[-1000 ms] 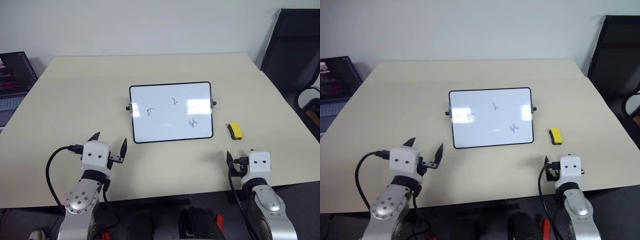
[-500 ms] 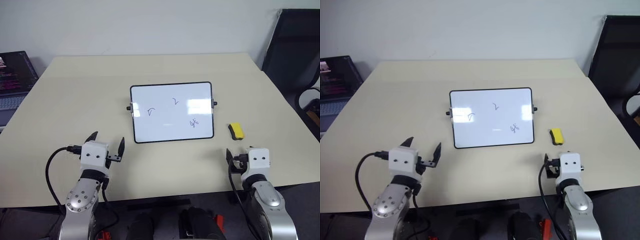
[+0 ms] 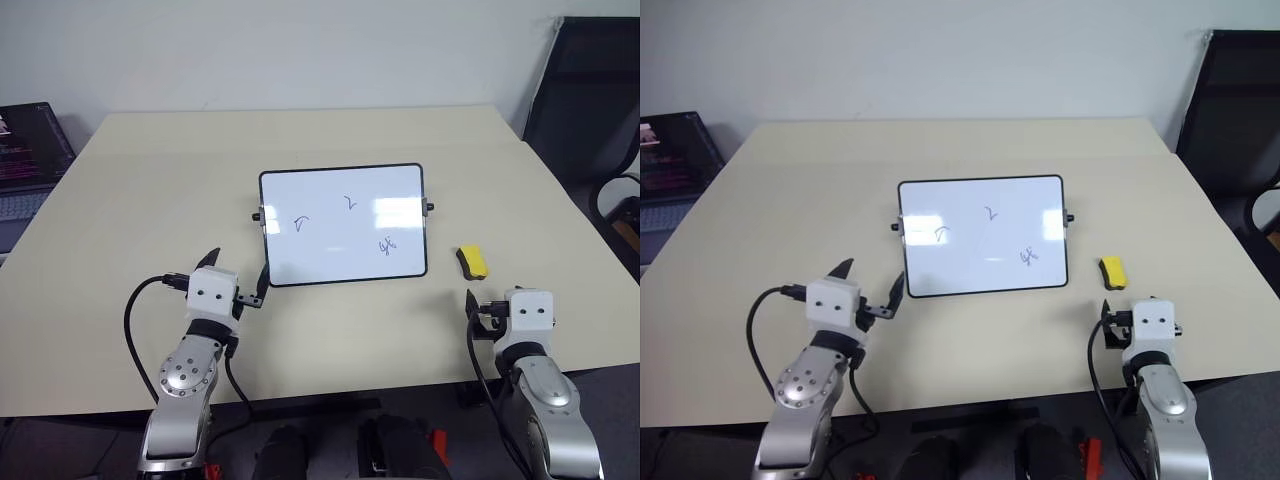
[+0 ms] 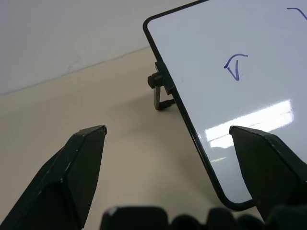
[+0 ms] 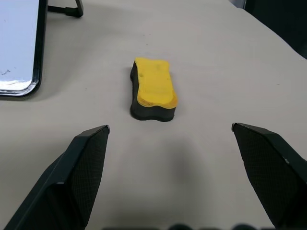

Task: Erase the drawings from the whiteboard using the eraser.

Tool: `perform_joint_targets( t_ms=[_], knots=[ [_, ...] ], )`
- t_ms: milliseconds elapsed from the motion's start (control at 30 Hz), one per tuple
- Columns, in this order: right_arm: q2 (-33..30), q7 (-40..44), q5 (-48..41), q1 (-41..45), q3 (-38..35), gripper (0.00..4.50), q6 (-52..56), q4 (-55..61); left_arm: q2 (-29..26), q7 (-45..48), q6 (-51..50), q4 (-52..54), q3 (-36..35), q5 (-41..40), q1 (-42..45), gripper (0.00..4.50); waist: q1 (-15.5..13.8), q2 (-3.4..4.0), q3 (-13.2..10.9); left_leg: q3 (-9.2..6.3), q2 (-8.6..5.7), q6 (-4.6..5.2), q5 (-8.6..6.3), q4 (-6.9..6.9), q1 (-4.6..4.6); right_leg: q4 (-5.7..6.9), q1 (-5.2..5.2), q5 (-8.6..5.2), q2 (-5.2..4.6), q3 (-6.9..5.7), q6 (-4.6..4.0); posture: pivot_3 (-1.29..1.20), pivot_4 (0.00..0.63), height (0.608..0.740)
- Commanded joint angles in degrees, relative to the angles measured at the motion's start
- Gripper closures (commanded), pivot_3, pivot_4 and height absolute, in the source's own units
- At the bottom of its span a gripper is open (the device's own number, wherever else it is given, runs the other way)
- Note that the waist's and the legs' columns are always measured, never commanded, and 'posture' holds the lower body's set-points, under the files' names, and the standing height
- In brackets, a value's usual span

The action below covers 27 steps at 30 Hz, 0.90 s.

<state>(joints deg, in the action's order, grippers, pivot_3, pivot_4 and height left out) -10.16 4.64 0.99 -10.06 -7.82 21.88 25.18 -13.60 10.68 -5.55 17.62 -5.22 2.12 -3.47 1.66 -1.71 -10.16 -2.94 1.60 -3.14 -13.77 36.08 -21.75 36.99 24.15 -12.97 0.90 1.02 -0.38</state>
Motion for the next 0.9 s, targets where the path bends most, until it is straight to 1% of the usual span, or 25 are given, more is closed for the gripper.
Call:
perform_joint_targets(
  t_ms=[33, 100, 200, 267, 433, 533, 633, 733, 900],
  knots=[
    [-0.38, -0.24, -0.16, 0.78, -0.91, 0.05, -0.83, 2.26, 0.02, 0.22, 1.81, 0.45, 0.45, -0.56, 1.50, 0.00, 0.00, 0.00, 0.00, 0.00, 0.00, 0.00, 0.00, 0.00, 0.01, 0.00, 0.00, -0.01, 0.00, 0.00, -0.02, 0.00, 0.150, 0.740],
    [-0.46, -0.28, -0.32, 0.95, -1.32, 0.05, -0.82, 2.58, -0.16, 0.95, 1.85, -0.52, 1.04, -0.85, 2.57, 0.00, 0.00, 0.00, 0.00, 0.00, 0.00, 0.00, 0.00, 0.01, 0.01, 0.01, -0.01, -0.01, 0.00, -0.01, -0.02, 0.00, 0.150, 0.740],
    [-1.22, 0.02, -0.63, 2.67, -1.91, 0.05, 1.12, 4.33, -2.59, 6.21, 3.10, -3.37, 4.22, -0.95, 6.38, 0.00, 0.00, 0.00, 0.00, 0.01, -0.02, 0.00, 0.00, 0.02, 0.00, 0.02, -0.01, 0.00, 0.01, -0.03, 0.00, 0.00, 0.150, 0.740],
    [-1.77, 0.28, -0.86, 3.97, -2.26, 0.05, 2.42, 4.80, -3.39, 8.66, 3.34, -5.62, 5.11, -1.87, 8.59, 0.00, -0.01, 0.00, 0.00, 0.03, -0.03, 0.01, 0.01, 0.02, 0.01, 0.02, -0.01, 0.01, 0.02, -0.04, 0.01, 0.00, 0.150, 0.740],
    [-2.00, 0.28, -1.36, 8.19, -2.94, 0.05, 5.86, 4.21, -3.12, 18.81, -0.21, -7.59, 7.99, -10.43, 14.02, 0.00, 0.05, -0.01, 0.01, 0.05, -0.05, 0.00, 0.00, -0.01, -0.01, 0.02, -0.01, 0.15, 0.03, -0.04, 0.26, 0.00, 0.150, 0.740],
    [-2.08, 0.43, -1.74, 11.38, -2.77, 0.05, 8.04, 3.20, -2.98, 26.65, -3.94, -7.97, 12.16, -14.91, 17.67, 0.00, 0.03, -0.01, 0.00, 0.03, -0.05, 0.01, 0.00, -0.02, -0.02, 0.03, 0.00, 0.18, 0.04, -0.04, 0.30, 0.00, 0.150, 0.740],
    [-2.57, 0.52, -2.02, 14.29, -3.00, 0.05, 9.93, 1.77, -2.84, 32.39, -7.01, -8.63, 14.87, -18.37, 20.40, 0.00, 0.11, -0.01, 0.01, 0.05, -0.08, 0.01, 0.01, 0.01, -0.03, 0.05, -0.02, 0.20, 0.04, -0.02, 0.33, 0.00, 0.150, 0.740],
    [-3.36, 0.97, -2.68, 17.08, -2.91, 0.05, 11.59, -0.46, -3.13, 37.15, -9.53, -9.13, 17.04, -20.78, 22.67, 0.00, 0.19, -0.01, 0.01, 0.06, -0.08, 0.01, 0.01, 0.01, -0.02, 0.08, -0.04, 0.20, 0.06, 0.00, 0.33, 0.00, 0.150, 0.740],
    [-4.44, 1.48, -3.92, 21.71, -3.69, 0.05, 15.26, -4.75, -2.95, 40.91, -11.38, -10.71, 18.75, -21.81, 25.44, 0.00, 0.20, 0.00, 0.01, 0.05, -0.07, 0.02, 0.02, 0.01, -0.02, 0.11, -0.03, 0.20, 0.08, -0.01, 0.32, 0.00, 0.150, 0.740]
  ],
)
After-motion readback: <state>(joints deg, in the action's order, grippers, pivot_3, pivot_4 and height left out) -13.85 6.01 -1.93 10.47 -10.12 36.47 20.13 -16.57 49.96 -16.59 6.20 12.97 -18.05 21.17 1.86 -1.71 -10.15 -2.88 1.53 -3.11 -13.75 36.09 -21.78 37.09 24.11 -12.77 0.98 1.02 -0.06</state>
